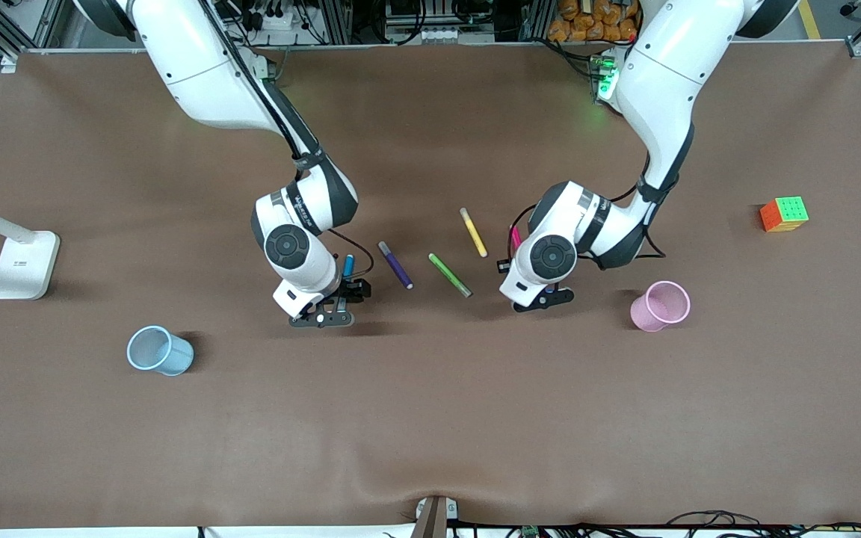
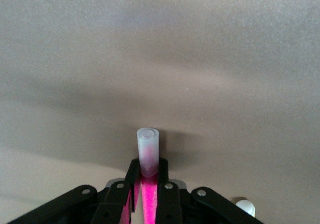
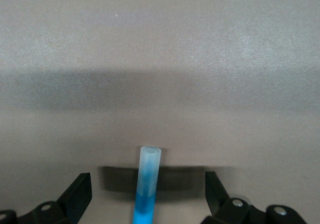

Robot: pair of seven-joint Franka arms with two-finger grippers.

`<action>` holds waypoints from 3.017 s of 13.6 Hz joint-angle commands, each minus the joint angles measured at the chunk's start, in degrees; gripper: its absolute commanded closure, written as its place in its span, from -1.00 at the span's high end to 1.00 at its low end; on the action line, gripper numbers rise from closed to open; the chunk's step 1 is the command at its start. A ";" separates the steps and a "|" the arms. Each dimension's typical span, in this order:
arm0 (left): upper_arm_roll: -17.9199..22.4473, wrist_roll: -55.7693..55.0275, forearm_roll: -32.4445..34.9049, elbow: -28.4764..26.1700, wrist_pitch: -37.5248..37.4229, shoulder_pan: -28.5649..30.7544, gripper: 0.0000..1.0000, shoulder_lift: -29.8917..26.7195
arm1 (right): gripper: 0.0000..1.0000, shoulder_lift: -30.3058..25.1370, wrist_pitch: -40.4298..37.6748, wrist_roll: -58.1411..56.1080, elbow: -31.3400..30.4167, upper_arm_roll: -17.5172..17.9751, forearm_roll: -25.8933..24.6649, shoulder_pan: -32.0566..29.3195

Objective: Place pink and blue markers in matching cups
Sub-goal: 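Grasp the pink marker with the left gripper while the right gripper grasps the blue marker, then carry the pink marker to the pink cup while the right gripper carries blue, then position the pink marker over the pink cup while the right gripper positions blue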

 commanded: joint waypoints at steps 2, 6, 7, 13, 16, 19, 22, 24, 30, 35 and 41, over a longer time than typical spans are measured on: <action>0.04 -0.71 -0.09 -0.30 -0.42 1.48 -1.00 -4.41 | 1.00 0.38 -0.93 2.08 0.51 -0.53 -0.29 0.99; 1.01 -1.95 0.62 0.32 -3.58 4.54 -1.00 -10.82 | -0.10 0.21 -1.28 1.99 -0.02 -0.44 -0.29 0.90; 1.01 -1.42 0.70 1.19 -5.33 6.21 -1.00 -12.32 | -0.53 0.21 -1.37 2.08 -0.19 -0.44 -0.21 0.99; 1.10 -3.44 11.59 5.23 -9.83 11.40 -1.00 -16.64 | -1.00 -2.86 -4.96 1.82 -0.37 -0.44 -0.12 0.81; 1.10 -2.91 15.19 6.56 -10.01 13.78 -1.00 -16.82 | -1.00 -6.37 -7.42 -0.97 -0.20 -0.53 -0.20 -0.06; 1.09 -3.18 15.56 6.47 -10.01 16.15 -1.00 -19.36 | -1.00 -9.89 -10.41 -10.98 0.33 -0.53 -0.20 -3.13; 1.09 -2.12 15.82 7.00 -9.92 19.32 -1.00 -19.37 | -1.00 -12.00 -11.47 -21.88 1.30 -0.44 -0.03 -6.82; 1.09 -2.03 17.39 7.35 -9.83 20.90 -1.00 -19.37 | -1.00 -12.97 -12.09 -27.77 3.13 -0.44 0.32 -8.50; 1.18 -3.43 21.35 7.35 -9.31 22.57 -1.00 -18.23 | -1.00 -13.86 -15.61 -45.96 9.47 -0.18 0.67 -13.33; 0.83 -18.47 27.60 6.73 -9.74 21.87 -1.00 -16.12 | -1.00 -15.18 -15.25 -62.47 10.53 -0.26 11.71 -17.80; 1.01 -29.87 28.64 7.09 -9.92 20.39 -1.00 -11.99 | -1.00 -14.83 -16.83 -89.89 10.44 -0.26 27.20 -24.92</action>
